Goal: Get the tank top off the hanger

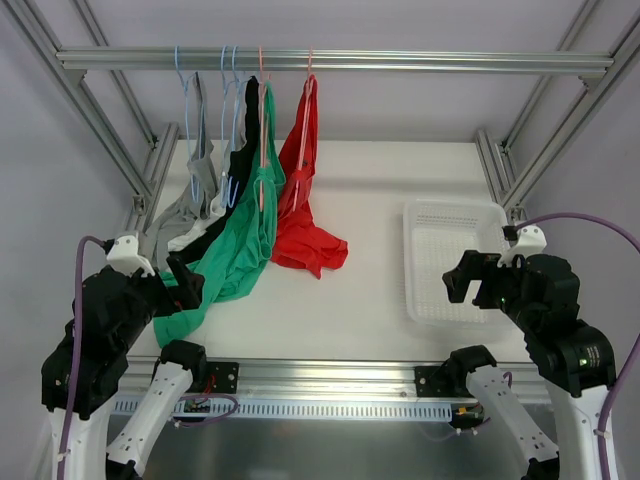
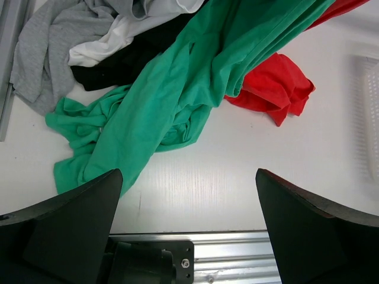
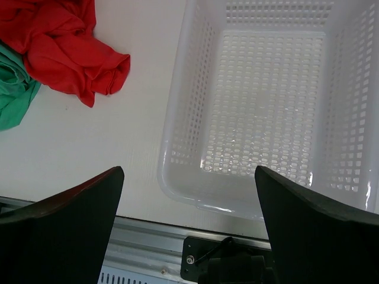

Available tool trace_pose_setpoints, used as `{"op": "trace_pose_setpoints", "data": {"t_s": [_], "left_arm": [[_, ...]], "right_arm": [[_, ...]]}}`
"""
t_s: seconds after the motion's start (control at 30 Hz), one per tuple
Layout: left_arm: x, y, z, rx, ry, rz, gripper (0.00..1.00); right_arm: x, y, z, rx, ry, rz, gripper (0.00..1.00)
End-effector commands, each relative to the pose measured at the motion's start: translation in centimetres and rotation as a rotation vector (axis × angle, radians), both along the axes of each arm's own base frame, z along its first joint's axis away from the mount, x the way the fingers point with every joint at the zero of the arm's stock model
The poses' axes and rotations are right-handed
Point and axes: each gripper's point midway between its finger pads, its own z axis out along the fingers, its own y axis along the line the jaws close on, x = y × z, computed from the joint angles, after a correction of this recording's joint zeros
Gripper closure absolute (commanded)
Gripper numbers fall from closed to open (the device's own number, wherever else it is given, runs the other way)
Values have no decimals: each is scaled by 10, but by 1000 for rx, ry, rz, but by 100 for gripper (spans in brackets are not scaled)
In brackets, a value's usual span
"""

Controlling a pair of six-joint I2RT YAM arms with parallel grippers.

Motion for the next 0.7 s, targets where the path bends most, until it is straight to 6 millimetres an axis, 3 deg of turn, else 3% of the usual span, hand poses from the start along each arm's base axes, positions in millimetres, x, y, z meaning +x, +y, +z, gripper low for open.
{"op": "trace_pose_setpoints", "data": {"t_s": [0.0, 0.13, 0.2, 0.43, 0.47, 0.5, 0.53, 0.57, 0.6, 0.63, 0.67], "left_arm": [[1, -2, 13, 5, -24, -19, 1], [5, -13, 32, -27, -33, -64, 1], [12, -28, 53, -71, -48, -129, 1], [47, -98, 156, -255, -144, -457, 2], [72, -109, 159, -273, -123, -479, 1], [76, -127, 162, -276, -109, -541, 1], [88, -129, 179, -238, -154, -510, 1], [114, -147, 168, -178, -111, -519, 1], [111, -172, 170, -146, -114, -584, 1], [118, -178, 184, -129, -150, -581, 1], [143, -186, 172, -82, -121, -536, 1]], "right_arm": [[5, -4, 12, -8, -28, -29, 0], [7, 0, 11, 8, -18, -17, 1], [9, 10, 9, 38, -15, 27, 1], [20, 27, 9, 96, -20, 78, 0], [22, 28, 9, 99, -24, 83, 0], [23, 30, 8, 101, -19, 88, 1], [23, 32, 6, 106, -12, 100, 1], [24, 33, 5, 108, -10, 102, 1], [24, 34, 3, 109, -5, 106, 1], [23, 35, -1, 110, 5, 111, 1], [22, 35, -2, 111, 4, 112, 0]]}}
